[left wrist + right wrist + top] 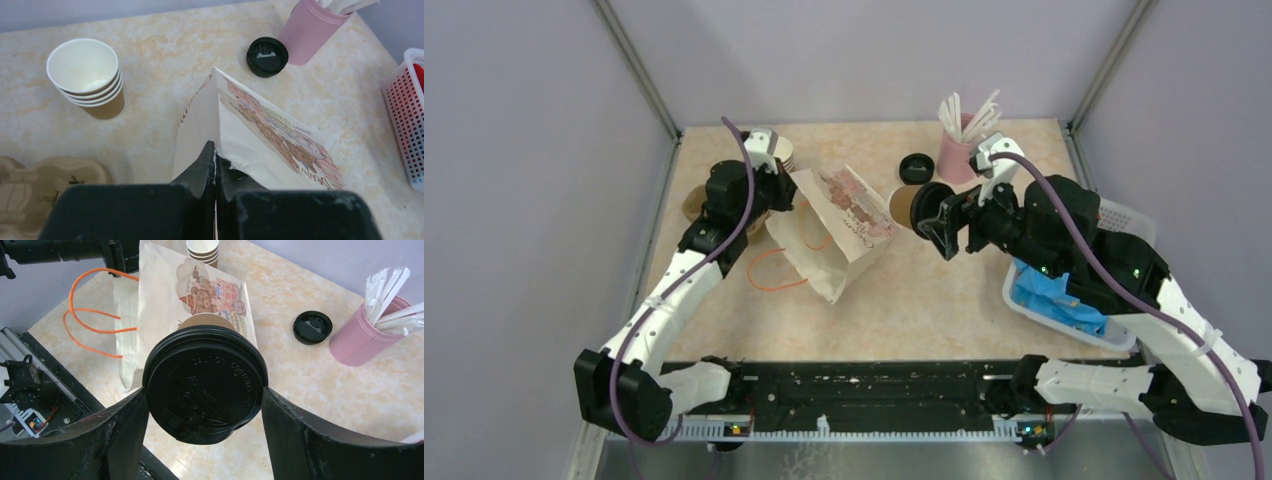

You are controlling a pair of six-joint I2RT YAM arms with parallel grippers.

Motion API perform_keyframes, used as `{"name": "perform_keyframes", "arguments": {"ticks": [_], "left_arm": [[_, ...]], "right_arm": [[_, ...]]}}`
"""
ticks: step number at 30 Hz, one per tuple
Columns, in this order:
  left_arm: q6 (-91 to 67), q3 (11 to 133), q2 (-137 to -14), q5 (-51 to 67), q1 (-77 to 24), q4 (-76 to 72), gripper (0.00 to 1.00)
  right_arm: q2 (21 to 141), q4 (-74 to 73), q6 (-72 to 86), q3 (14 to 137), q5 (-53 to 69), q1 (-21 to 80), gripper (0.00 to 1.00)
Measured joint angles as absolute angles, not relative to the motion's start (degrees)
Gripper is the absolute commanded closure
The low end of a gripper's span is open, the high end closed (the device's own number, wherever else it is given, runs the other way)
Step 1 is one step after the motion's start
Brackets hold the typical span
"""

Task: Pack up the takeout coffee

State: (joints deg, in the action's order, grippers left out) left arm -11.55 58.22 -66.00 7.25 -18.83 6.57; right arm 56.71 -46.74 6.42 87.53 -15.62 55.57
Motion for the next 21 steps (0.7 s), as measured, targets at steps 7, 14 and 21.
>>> {"name": "perform_keyframes", "arguments": {"ticks": [7,14,21], "left_arm": [[-11.1,57.8,-65.9,7.0,-18.9,2.8,1.0],[-15.2,64.1,-67.8,4.8,-19.5,12.1,1.0],[-22.6,66.3,-68.0,3.3,-20.6,21.8,1.0]], "right_arm": [[55.1,-48.0,5.8,87.5,-15.6,55.6,0.25],[54.5,-50.1,5.4,87.4,-15.0,55.6,0.26],[57.3,-54.4,4.9,90.1,-7.0,55.6,0.27]]}}
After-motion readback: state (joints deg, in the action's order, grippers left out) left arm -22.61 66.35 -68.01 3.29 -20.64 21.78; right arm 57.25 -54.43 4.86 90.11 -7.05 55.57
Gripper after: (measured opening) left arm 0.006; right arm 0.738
